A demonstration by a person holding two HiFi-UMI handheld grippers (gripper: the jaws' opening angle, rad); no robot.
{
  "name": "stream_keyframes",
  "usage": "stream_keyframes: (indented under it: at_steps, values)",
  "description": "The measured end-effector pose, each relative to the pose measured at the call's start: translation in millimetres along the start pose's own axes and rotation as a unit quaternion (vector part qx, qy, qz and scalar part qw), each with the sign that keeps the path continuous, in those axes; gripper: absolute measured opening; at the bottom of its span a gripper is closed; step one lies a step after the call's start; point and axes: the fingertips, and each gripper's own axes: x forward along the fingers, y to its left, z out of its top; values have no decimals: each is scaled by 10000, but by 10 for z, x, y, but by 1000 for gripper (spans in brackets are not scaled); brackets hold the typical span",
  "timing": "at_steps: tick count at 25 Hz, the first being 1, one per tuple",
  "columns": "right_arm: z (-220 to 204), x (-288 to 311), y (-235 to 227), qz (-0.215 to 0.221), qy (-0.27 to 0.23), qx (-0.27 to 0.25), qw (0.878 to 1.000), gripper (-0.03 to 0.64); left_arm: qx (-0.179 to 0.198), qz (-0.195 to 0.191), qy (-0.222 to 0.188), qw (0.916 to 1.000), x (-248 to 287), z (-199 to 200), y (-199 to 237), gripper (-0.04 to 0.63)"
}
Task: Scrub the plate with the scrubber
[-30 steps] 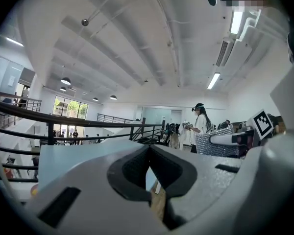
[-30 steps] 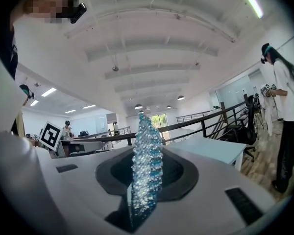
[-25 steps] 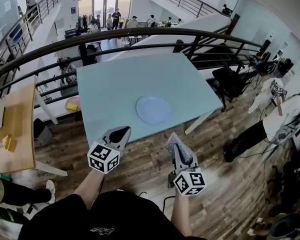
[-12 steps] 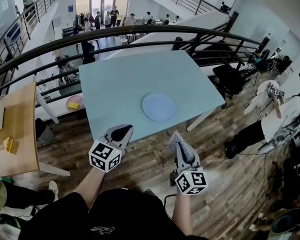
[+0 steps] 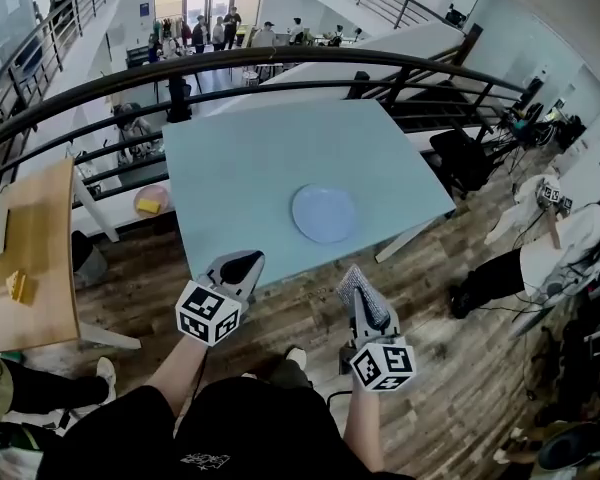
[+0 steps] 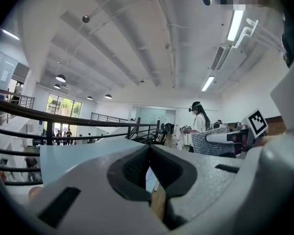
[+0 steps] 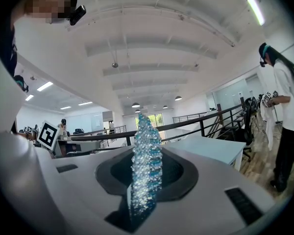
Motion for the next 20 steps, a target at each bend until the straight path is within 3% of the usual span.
stream_keyframes:
  at_steps: [11, 16, 20]
  values:
    - [-35, 526, -383, 76, 89, 121, 9999, 86, -220, 17, 112, 9997, 522, -38, 247, 8]
    - [26, 956, -676, 211, 245, 39, 9995, 86, -140, 232, 196, 9994, 961, 34, 452, 8]
    - [27, 1333, -924, 374, 326, 22, 9988, 86, 157, 432, 504, 9977, 1315, -68, 569, 8]
